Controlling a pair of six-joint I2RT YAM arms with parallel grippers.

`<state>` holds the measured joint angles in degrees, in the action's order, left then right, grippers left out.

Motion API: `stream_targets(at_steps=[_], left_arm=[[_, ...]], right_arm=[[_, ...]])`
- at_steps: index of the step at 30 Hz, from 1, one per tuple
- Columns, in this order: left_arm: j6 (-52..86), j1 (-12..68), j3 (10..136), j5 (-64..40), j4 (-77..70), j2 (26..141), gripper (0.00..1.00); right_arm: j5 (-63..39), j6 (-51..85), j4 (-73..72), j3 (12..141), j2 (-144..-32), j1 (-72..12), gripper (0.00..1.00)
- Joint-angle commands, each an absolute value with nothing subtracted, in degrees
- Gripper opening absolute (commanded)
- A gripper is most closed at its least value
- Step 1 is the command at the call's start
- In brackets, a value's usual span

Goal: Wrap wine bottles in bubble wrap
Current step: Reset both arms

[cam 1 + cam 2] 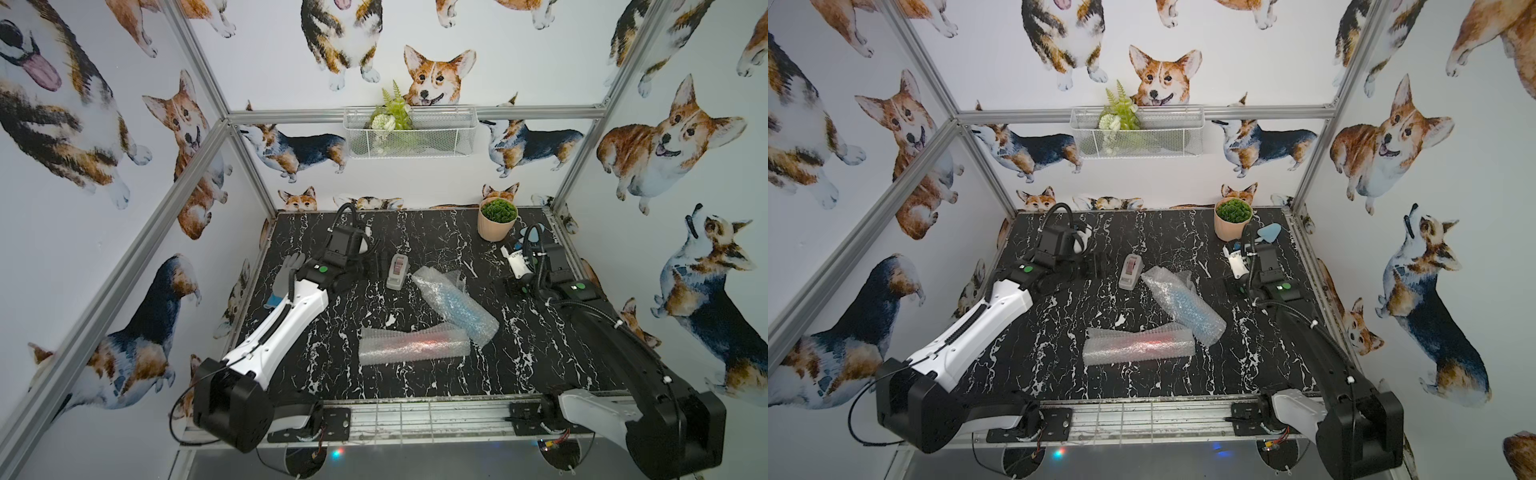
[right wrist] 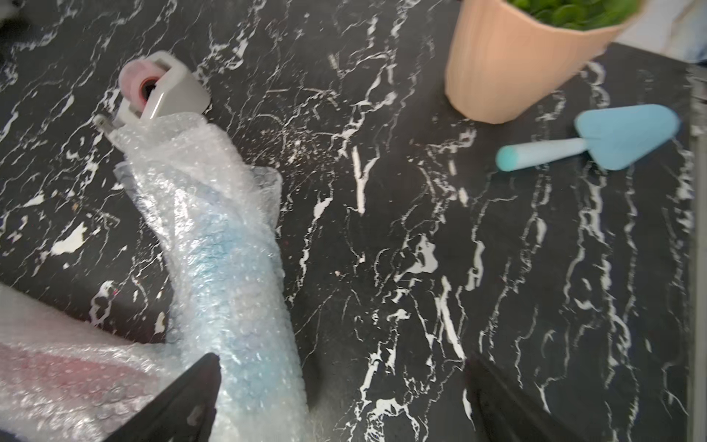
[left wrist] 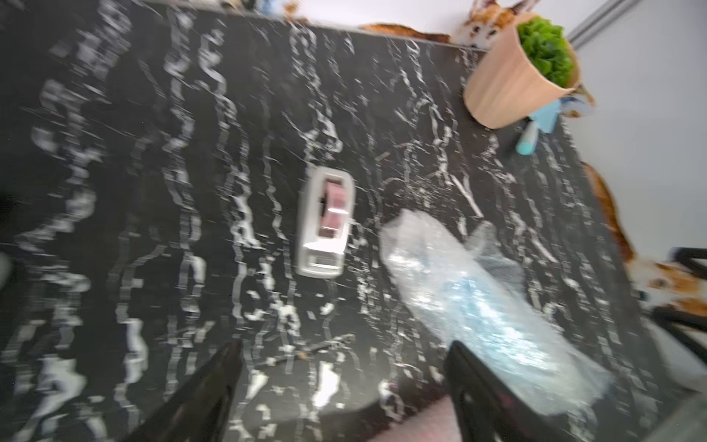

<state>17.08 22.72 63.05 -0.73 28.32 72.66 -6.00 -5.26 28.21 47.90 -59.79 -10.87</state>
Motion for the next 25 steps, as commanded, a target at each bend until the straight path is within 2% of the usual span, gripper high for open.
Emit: stream_targets(at_steps=[1,3,6,9,13,15,19,25], left_arm=[[3.19,16.11,53.67,14.74,19.84,67.44,1.0],[4.05,10.21,46.56,14.97,11.41,67.21,1.0],[7.55,5.73,40.34,16.87,1.84,68.69,1.0],[7.61,4.65,36.08,21.51,-9.83,72.18,1.0],[6.66,4.15,33.37,24.05,-24.42,80.08,1.0],[6.58,3.67,35.36,24.54,-23.61,83.15,1.0],[5.92,3.41,34.91,22.62,-26.07,86.19,1.0],[4.1,4.51,34.8,21.73,-27.18,86.65,1.0]], right_arm=[[-2.18,4.17,14.27,40.91,-56.15,-3.44,0.99],[-4.19,7.98,8.4,36.52,-55.88,1.61,0.99],[1.2,8.13,-0.4,30.02,-57.35,2.81,0.99],[3.56,8.13,-15.77,23.55,-60.83,2.86,0.99],[5.67,7.68,-34.65,20.67,-71.7,2.88,1.0],[3.05,7.39,-35.29,21.46,-75.21,2.77,1.0],[2.41,6.35,-46.75,18.45,-80.6,1.69,1.0],[1.99,6.06,-44.71,19.15,-80.16,1.58,1.0]])
